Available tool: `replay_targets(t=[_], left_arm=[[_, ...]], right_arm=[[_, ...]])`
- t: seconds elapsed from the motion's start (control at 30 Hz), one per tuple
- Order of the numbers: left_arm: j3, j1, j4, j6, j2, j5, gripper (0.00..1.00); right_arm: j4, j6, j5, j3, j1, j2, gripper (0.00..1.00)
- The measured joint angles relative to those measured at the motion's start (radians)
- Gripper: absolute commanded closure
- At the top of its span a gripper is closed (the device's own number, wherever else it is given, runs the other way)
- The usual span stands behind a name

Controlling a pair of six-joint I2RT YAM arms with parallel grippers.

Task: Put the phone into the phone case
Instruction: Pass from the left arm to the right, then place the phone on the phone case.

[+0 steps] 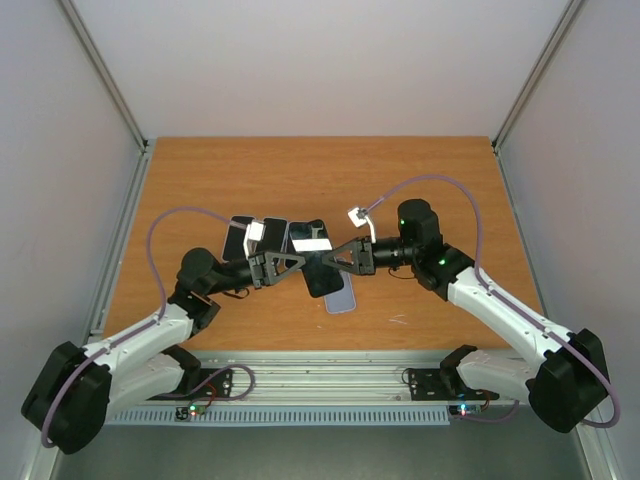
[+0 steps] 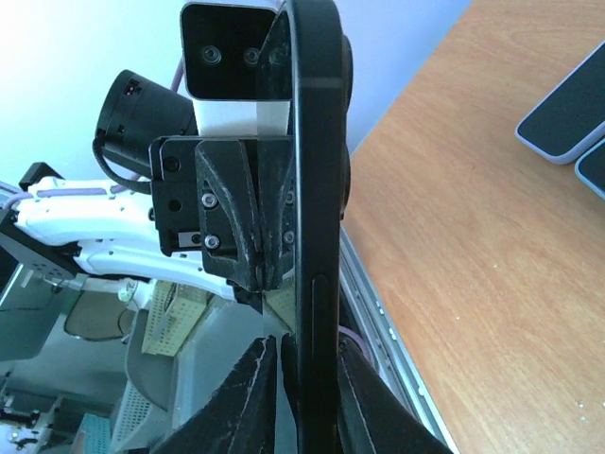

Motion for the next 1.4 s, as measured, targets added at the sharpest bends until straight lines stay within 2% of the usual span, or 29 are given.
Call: replay_targets(t=[0.13, 0.23, 0.37, 0.5, 0.67, 0.87, 1.0, 1.17, 1.4], left_arm=[[-0.003, 0.0, 0.033, -0.002, 0.024, 0.003, 0.98], [-0.01, 0.0, 0.058, -0.004, 0.036, 0.003, 0.92], [-0.019, -0.002, 0.055, -0.002, 0.039, -0.006, 0.72], [-0.021, -0.005, 0.01, 0.024, 0.037, -0.038, 0.56], [-0.019, -0.005, -0.167, 0.082, 0.005, -0.103, 0.45], [0.024, -0.021, -0.479, 0.173, -0.042, -0.221, 0.37], [0.058, -0.048, -0.628, 0.214, -0.043, -0.303, 0.32], [0.083, -0.093, -0.722, 0.235, 0.009, -0.377, 0.28], [0.118, -0.136, -0.754, 0.233, 0.148, -0.43, 0.27]], right_arm=[[0.023, 0.017, -0.021, -0.004, -0.005, 0.009, 0.98], [0.037, 0.028, -0.039, -0.01, -0.012, 0.009, 0.99], [0.051, 0.031, -0.048, -0.027, -0.021, 0.01, 0.99], [0.026, 0.027, -0.035, -0.043, -0.047, 0.01, 0.99], [-0.069, -0.014, 0.014, -0.048, -0.08, 0.006, 0.99], [-0.195, -0.087, 0.101, -0.048, -0.09, 0.006, 0.99], [-0.237, -0.116, 0.158, -0.05, -0.09, 0.034, 0.99], [-0.251, -0.125, 0.227, -0.067, -0.091, 0.105, 0.99], [-0.25, -0.121, 0.307, -0.077, -0.091, 0.208, 0.99]])
